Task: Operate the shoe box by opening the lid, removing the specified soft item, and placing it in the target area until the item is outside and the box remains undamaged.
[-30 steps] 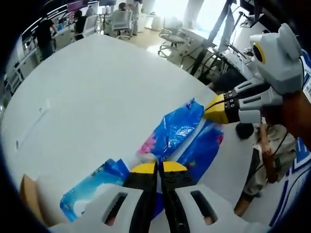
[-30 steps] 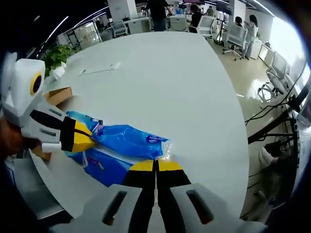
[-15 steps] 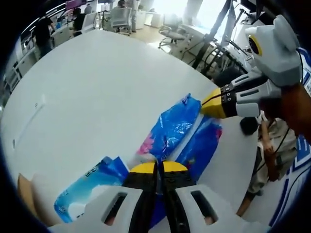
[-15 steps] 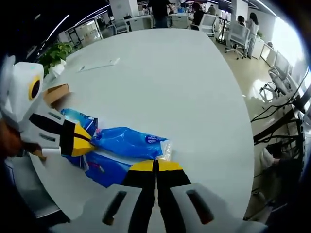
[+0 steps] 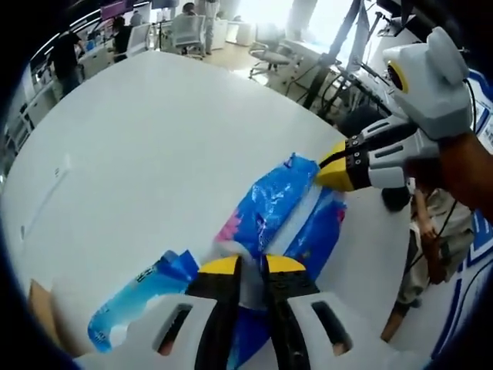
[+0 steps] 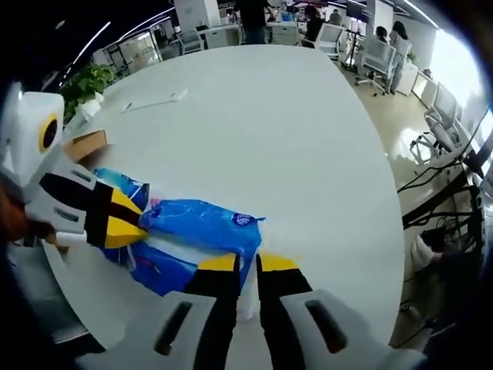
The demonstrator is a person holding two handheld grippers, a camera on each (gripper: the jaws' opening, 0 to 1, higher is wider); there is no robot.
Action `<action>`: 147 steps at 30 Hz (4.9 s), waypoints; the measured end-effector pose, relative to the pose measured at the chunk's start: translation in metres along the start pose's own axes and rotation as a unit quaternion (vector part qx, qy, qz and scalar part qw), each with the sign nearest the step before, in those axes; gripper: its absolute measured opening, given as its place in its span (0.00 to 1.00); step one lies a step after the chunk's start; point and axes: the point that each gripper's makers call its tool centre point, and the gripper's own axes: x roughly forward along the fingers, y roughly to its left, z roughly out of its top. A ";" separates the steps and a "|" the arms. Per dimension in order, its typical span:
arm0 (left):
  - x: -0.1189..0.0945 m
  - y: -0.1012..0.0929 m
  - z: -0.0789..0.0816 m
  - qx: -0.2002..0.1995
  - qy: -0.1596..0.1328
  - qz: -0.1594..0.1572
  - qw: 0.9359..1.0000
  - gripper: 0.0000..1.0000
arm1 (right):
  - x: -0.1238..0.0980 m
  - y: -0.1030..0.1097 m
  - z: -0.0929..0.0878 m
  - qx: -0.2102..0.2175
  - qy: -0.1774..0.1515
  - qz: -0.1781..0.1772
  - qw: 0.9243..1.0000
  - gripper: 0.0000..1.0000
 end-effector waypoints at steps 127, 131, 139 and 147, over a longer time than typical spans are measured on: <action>-0.278 0.197 -0.279 -0.063 0.011 0.036 0.997 0.28 | 0.012 0.467 -0.036 -0.469 0.264 0.308 0.785 0.20; -0.275 0.198 -0.282 -0.070 0.012 0.032 0.997 0.28 | 0.014 0.469 -0.041 -0.476 0.278 0.326 0.768 0.21; -0.270 0.200 -0.284 -0.077 0.013 0.022 0.997 0.27 | 0.023 0.469 -0.044 -0.484 0.287 0.331 0.757 0.20; -0.275 0.203 -0.281 -0.077 0.007 0.021 0.997 0.27 | 0.030 0.470 -0.029 -0.474 0.263 0.321 0.777 0.19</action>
